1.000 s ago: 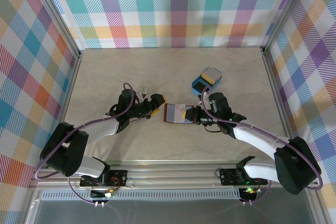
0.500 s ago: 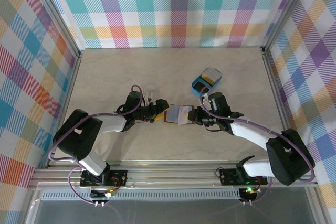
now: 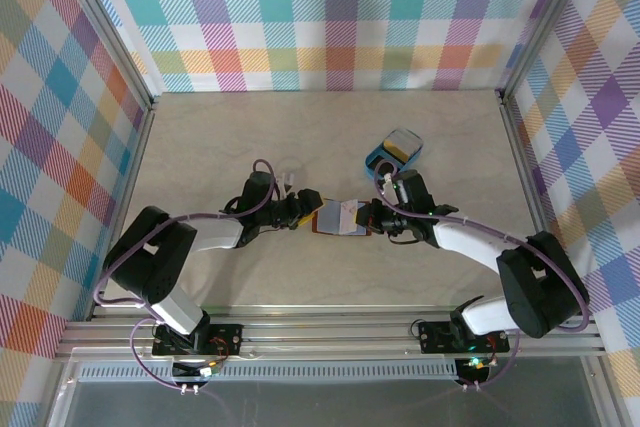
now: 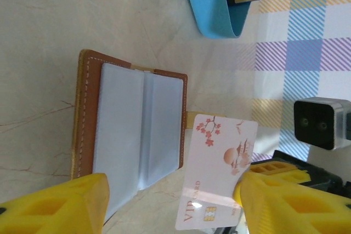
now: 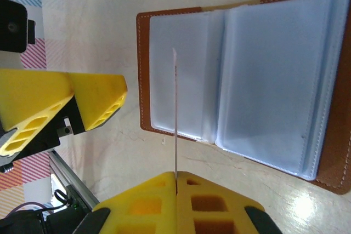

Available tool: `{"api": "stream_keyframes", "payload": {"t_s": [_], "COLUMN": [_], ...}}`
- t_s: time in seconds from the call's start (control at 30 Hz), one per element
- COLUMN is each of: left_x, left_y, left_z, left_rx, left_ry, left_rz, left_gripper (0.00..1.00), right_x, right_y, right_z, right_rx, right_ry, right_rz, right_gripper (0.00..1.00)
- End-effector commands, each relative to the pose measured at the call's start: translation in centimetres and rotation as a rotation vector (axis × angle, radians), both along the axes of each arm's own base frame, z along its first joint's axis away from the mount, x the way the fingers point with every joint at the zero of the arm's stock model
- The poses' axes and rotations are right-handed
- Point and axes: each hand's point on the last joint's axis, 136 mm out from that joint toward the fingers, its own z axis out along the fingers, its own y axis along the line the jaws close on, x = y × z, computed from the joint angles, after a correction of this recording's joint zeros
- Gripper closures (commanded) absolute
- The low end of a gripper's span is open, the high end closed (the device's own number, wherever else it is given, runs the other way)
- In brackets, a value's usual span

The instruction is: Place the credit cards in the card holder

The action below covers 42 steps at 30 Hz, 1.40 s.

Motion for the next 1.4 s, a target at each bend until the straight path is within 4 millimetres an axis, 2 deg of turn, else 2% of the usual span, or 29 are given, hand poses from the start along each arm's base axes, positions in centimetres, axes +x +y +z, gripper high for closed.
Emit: {"api": "stream_keyframes", "payload": {"t_s": [0.0, 0.2, 0.43, 0.77, 0.97, 1.37], "left_x": [0.2, 0.7, 1.1, 0.7, 0.5, 0.4], "left_y": [0.0, -0.9, -1.3, -0.9, -0.7, -0.6], "left_z": [0.8, 1.1, 0.0, -2.3, -3.3, -4.4], "left_rx": [0.053, 0.000, 0.002, 0.047, 0.069, 0.085], "left_ry": [-0.043, -0.057, -0.047, -0.018, -0.007, 0.008], "left_rz": [-0.014, -0.018, -0.025, -0.026, -0.028, -0.032], "left_gripper": [0.37, 0.38, 0.38, 0.39, 0.39, 0.39], "right_x": [0.9, 1.3, 1.9, 2.5, 2.8, 3.0], "right_y": [0.1, 0.3, 0.5, 0.6, 0.7, 1.2], "right_z": [0.5, 0.0, -0.6, -1.2, -1.9, -2.6], "right_rx": [-0.008, -0.019, -0.021, -0.038, -0.049, -0.030], "right_ry": [-0.035, -0.076, -0.090, -0.128, -0.094, -0.050], "right_rz": [0.005, 0.031, 0.031, 0.043, 0.028, 0.026], "right_gripper": [1.00, 1.00, 1.00, 1.00, 1.00, 1.00]}}
